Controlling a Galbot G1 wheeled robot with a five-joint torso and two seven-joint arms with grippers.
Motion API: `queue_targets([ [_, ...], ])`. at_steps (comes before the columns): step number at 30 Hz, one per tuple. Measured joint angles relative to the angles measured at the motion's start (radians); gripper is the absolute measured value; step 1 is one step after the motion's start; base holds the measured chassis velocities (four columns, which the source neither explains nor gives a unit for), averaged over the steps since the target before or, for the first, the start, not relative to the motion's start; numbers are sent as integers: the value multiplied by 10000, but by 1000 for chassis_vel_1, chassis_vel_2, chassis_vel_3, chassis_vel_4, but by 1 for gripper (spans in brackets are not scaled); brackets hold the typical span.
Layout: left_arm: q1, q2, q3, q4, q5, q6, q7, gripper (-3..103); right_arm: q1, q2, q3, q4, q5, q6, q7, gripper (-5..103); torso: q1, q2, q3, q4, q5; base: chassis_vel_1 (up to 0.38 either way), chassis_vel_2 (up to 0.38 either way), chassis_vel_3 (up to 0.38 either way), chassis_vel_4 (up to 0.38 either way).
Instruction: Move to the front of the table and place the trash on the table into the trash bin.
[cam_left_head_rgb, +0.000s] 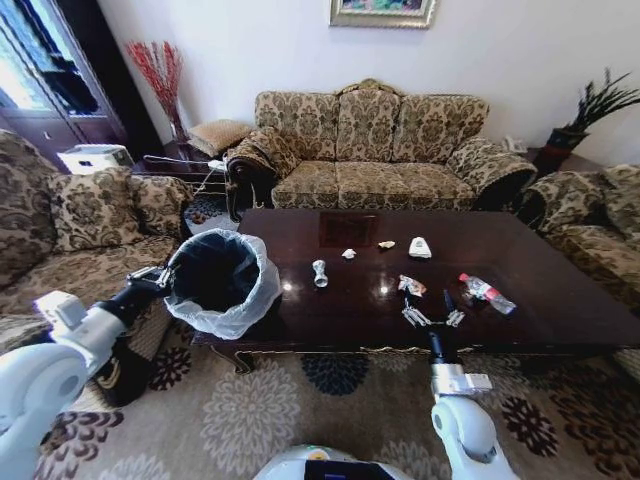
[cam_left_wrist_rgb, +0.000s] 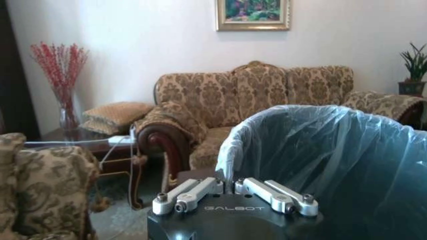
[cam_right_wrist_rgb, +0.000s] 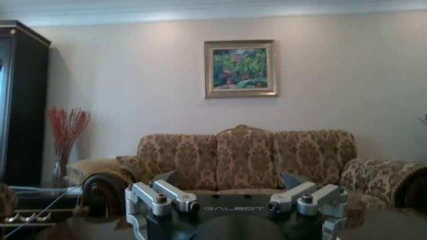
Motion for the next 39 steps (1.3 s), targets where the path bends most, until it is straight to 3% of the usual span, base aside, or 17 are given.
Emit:
queue_targets([
  [1, 23, 20, -28, 25, -8, -29, -11, 1, 213, -114, -132, 2, -236, -579, 97, 100, 0, 0, -1, 2, -8, 110, 94, -110, -142],
  [2, 23, 20, -28, 25, -8, -29, -11, 1, 213, -114, -132, 2, -236, -579, 97, 100, 0, 0, -1, 2, -8, 110, 94, -110, -142],
  [4, 66, 14, -32, 71, -11, -164, -14, 1, 601, -267, -434, -26, -246, -1443, 334, 100, -1, 0, -1, 6, -6, 86, 75, -59, -54],
  [6, 122, 0, -33, 87, -11, -222, -13, 1, 962, -426, -793, -113, 81, -2165, 576, 100, -3, 1, -2, 6, 2, 30, 3, -7, -9],
  [7, 122, 0, -33, 87, -11, -222, -13, 1, 962, -426, -793, -113, 81, -2165, 576, 100, -3, 1, -2, 6, 2, 0, 0, 0, 0],
  [9, 161, 11, -10, 128, -10, -245, -3, 1, 1534, -709, -1327, -509, 511, -3134, 741, 100, -2, 0, 0, -2, 13, -22, -25, 17, 9],
  [14, 181, 73, 28, 188, -9, -273, -4, 1, 2844, -998, -2309, -1602, 934, -4033, 977, 100, 4, -2, 2, -6, 5, -57, -31, 24, 4],
  [21, 449, -50, -218, -56, -8, -300, -33, 1, 4421, -582, -3700, -2923, 802, -4049, 1219, 100, -2, -2, 0, 10, 1, 0, 0, 0, 0],
  [25, 538, -50, -369, -184, -35, -303, -32, 1, 5199, -240, -4199, -3929, 900, -3821, 1308, 100, -1, -2, 0, -1, 2, 0, 0, 0, 0],
  [30, 535, -107, -339, -228, -44, -304, -35, 1, 5715, 32, -4436, -4702, 827, -3674, 1312, 100, 1, -2, 1, -2, 4, 0, 0, 0, 0],
  [39, 524, -266, -139, -402, -21, -305, -108, 1, 6754, 1171, -4786, -6348, 436, -3570, 1353, 100, 0, -2, 0, 3, 2, 0, 0, 0, 0],
])
